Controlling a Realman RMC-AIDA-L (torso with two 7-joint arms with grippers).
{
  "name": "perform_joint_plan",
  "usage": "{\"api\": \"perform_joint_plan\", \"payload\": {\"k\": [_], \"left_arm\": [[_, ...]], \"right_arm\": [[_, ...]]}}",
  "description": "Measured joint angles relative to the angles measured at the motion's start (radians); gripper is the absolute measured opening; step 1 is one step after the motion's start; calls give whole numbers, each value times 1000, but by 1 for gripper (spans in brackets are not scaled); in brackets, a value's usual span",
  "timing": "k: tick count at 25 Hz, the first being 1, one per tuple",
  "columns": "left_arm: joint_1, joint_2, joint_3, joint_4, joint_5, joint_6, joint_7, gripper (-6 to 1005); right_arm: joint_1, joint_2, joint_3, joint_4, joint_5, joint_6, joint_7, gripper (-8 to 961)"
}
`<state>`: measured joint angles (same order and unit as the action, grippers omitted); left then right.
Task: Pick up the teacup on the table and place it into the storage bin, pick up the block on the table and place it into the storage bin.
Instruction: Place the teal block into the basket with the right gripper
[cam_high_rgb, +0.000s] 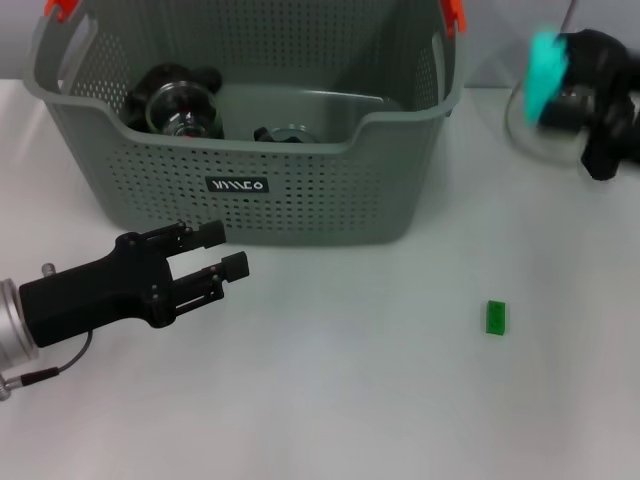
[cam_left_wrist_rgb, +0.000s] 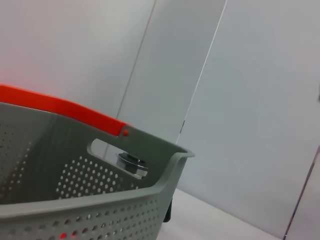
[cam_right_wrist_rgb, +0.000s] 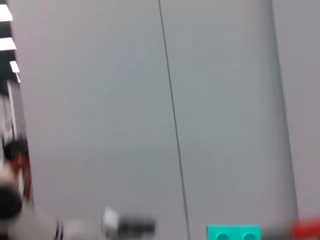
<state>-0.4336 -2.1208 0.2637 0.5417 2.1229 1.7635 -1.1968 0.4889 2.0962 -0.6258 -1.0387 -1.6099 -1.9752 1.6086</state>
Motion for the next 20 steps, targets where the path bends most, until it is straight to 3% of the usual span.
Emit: {"api": "perform_joint_plan", "payload": {"k": [5,9,16,20], "left_arm": [[-1,2,0,0,-1,8,-2,579],[1,1,0,0,-1,7,-2,580],[0,1,0,0,-2,7,-5,580],[-1,1,0,0,-2,4,-14,580]], "right_arm": [[68,-6,7,-112,172,138,225,422],[160,-18,-28,-210,130,302,385,422],[334,-20,-278,-331,-278,630,599,423],[452,-1,-428,-291,-585,737,724,423]]}}
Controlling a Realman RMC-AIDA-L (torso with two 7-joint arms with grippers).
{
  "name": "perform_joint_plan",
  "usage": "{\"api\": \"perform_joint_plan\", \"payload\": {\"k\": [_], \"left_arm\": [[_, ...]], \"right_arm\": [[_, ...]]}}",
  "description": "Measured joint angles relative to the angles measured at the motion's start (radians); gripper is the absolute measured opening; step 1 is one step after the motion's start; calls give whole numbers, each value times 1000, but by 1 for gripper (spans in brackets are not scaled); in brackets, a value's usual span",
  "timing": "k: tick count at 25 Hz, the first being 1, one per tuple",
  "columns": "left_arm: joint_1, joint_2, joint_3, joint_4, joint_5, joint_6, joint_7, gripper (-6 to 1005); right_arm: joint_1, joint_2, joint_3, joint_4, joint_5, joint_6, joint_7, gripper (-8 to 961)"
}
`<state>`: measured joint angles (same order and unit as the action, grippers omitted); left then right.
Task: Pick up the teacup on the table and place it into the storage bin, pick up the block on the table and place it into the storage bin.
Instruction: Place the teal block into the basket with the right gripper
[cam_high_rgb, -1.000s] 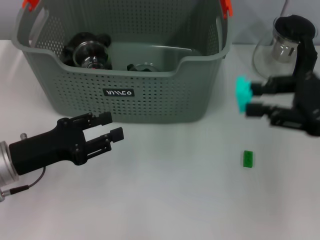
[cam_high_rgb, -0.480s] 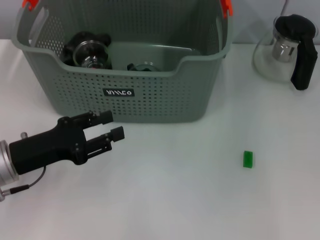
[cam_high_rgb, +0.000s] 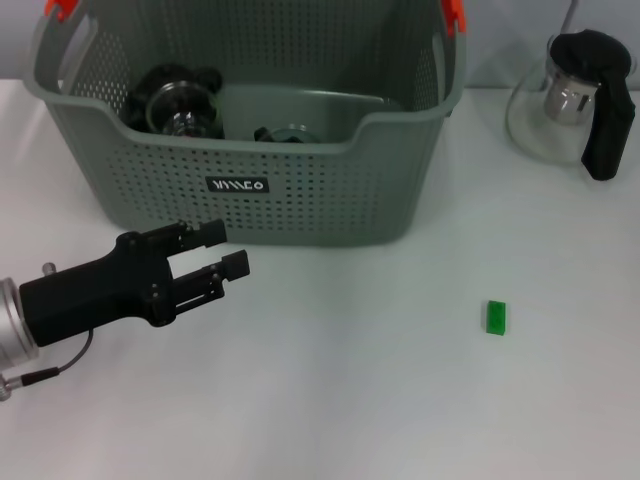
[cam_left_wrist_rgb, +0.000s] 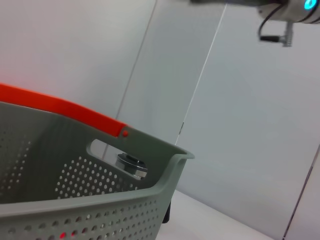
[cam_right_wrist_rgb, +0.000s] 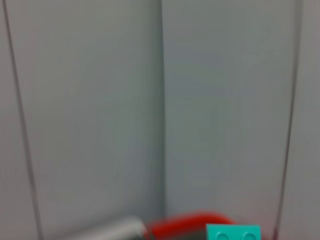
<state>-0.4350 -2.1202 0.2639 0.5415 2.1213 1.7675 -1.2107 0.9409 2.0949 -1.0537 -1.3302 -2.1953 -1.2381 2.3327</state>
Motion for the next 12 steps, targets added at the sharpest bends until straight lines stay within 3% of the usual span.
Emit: {"api": "perform_joint_plan", "payload": {"k": [6,12], "left_arm": [[5,-3,0,0,0,-5,-1,580],[9,-3,0,-2,0,-8,-1,580]], "right_arm": [[153,6,-241,211,-296,117,155,422],[258,8,-352,469,-367,251,206,423]]}}
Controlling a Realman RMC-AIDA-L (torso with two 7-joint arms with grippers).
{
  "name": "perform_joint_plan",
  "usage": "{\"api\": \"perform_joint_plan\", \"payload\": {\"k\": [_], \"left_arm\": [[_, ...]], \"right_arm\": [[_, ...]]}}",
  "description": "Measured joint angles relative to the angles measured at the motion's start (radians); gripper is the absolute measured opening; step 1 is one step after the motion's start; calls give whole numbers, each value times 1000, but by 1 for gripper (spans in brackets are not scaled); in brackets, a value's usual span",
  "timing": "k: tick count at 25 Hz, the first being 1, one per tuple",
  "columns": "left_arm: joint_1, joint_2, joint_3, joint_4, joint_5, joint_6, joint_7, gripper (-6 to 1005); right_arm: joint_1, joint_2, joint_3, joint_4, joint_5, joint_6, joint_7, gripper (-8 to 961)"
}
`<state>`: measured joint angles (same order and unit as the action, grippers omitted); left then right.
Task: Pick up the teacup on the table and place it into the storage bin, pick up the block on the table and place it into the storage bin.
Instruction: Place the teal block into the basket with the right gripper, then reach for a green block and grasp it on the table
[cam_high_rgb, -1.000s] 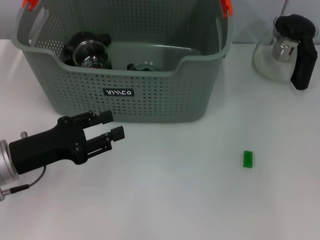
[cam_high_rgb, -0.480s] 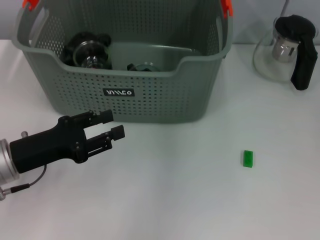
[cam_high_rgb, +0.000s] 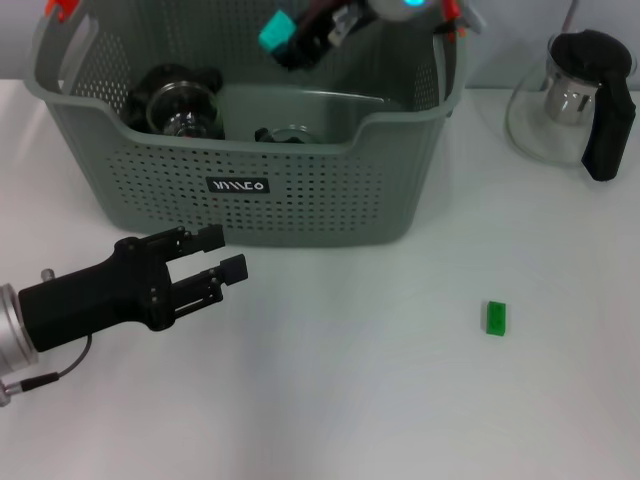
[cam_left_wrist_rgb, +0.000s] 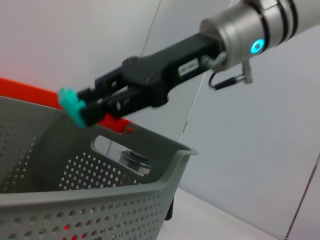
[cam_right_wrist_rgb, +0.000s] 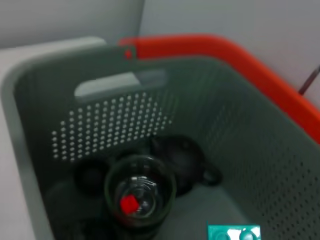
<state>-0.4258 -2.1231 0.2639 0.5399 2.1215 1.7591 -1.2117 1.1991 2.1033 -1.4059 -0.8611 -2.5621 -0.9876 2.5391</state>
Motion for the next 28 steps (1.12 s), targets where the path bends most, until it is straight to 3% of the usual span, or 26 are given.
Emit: {"api": "perform_joint_plan", "payload": {"k": [15,17,21,24,28], "left_arm": [[0,-1,0,-2,0,-13,1,580],[0,-1,0,-2,0,-13,1,580],[1,-1,0,-2,0,-14,1,580],[1,-1,0,-2,0,-14,1,580],[2,-1,0,-2,0,-14,1,579]], "right_arm": [[18,3,-45,52,-4,48,-3,437],[12,2,-45,44,1,52,-5,627],[-11,1,-43,1,15,60,-8,760],[-84,3,-46,-107,78,90,-48,826],[-309,-2,-43,-330,413,147,-280,826]]}}
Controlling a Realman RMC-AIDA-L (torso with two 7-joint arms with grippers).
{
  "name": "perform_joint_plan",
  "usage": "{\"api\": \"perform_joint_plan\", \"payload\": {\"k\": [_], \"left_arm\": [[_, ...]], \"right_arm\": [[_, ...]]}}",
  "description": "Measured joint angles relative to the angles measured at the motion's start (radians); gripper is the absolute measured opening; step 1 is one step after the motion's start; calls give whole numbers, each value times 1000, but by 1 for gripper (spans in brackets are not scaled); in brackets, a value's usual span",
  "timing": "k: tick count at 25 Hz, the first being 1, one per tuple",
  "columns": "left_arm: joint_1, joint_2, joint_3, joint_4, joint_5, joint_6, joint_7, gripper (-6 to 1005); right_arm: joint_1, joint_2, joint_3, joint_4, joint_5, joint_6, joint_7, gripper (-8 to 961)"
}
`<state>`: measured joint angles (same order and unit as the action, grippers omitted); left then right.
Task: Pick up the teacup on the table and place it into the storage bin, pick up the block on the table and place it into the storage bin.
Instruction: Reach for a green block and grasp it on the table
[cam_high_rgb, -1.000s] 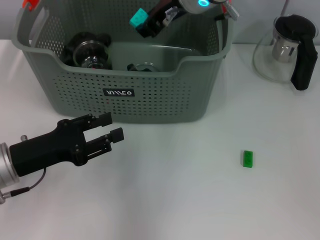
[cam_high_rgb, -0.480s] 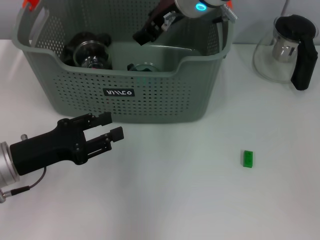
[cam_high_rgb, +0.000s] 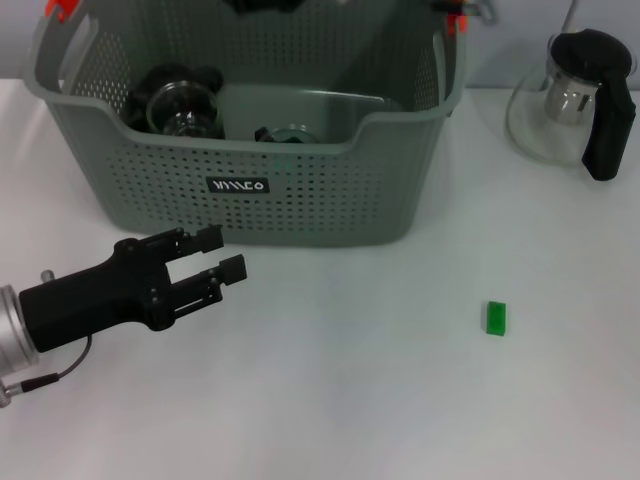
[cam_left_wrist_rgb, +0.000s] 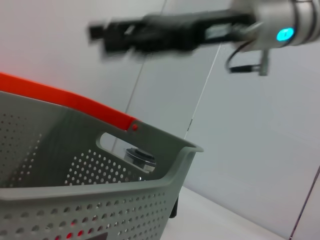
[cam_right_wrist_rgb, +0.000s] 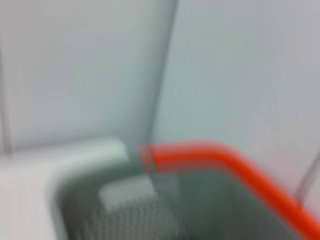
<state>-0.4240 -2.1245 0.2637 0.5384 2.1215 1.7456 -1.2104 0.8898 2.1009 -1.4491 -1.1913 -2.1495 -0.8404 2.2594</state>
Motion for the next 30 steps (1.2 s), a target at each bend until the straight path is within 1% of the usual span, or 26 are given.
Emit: {"api": "perform_joint_plan", "payload": {"k": [2,3,4,6,8,10,11,13,15,16,17,18,20,21,22,23,25,28,30], "left_arm": [[0,0,0,0,0,0,0,579],[-1,0,0,0,0,0,0,579],[-1,0,0,0,0,0,0,579],[-5,0,0,0,0,0,0,579],[-8,0,0,0,0,0,0,579],[-10,0,0,0,0,0,-1,579],[-11,0,0,0,0,0,-1,579],[-14,0,0,-1,0,0,-1,580],[-18,0,0,-1,0,0,-4,580],[-20,0,0,-1,0,0,-6,580],[-21,1,0,-1,0,0,-8,580],[-22,2,0,-1,0,0,-10,580],[-22,3,0,-1,0,0,-10,580],[-22,3,0,-2,0,0,-10,580],[-22,3,0,-2,0,0,-10,580],[-21,2,0,-2,0,-1,-9,580],[-18,1,0,-2,0,-7,-8,580],[-16,1,1,-2,0,-15,-10,579],[-16,0,2,-2,0,-15,-10,578]], "right_arm": [[-109,-2,18,-70,195,7,-143,827],[-208,-4,39,-106,392,-13,-304,827],[-208,-4,39,-106,392,-13,-304,827],[-298,-4,66,-108,601,-70,-469,827],[-373,-4,103,-75,783,-179,-616,826],[-427,-4,160,-4,939,-339,-732,825],[-442,-6,204,43,987,-434,-759,825],[-456,-15,303,123,1028,-598,-763,824],[-459,-37,398,172,994,-748,-717,824],[-459,-52,428,177,953,-802,-692,823],[-459,-73,458,175,888,-857,-660,823],[-458,-94,482,158,802,-914,-616,822],[-455,-127,505,115,671,-983,-539,822],[-453,-140,514,86,597,-1006,-486,822],[-452,-146,522,46,515,-1020,-437,822],[-451,-148,527,10,451,-1024,-394,822],[-446,-140,531,-73,304,-1031,-327,822],[-421,-116,525,-162,127,-1059,-281,821],[-387,-97,521,-197,2,-1090,-252,821]]}}
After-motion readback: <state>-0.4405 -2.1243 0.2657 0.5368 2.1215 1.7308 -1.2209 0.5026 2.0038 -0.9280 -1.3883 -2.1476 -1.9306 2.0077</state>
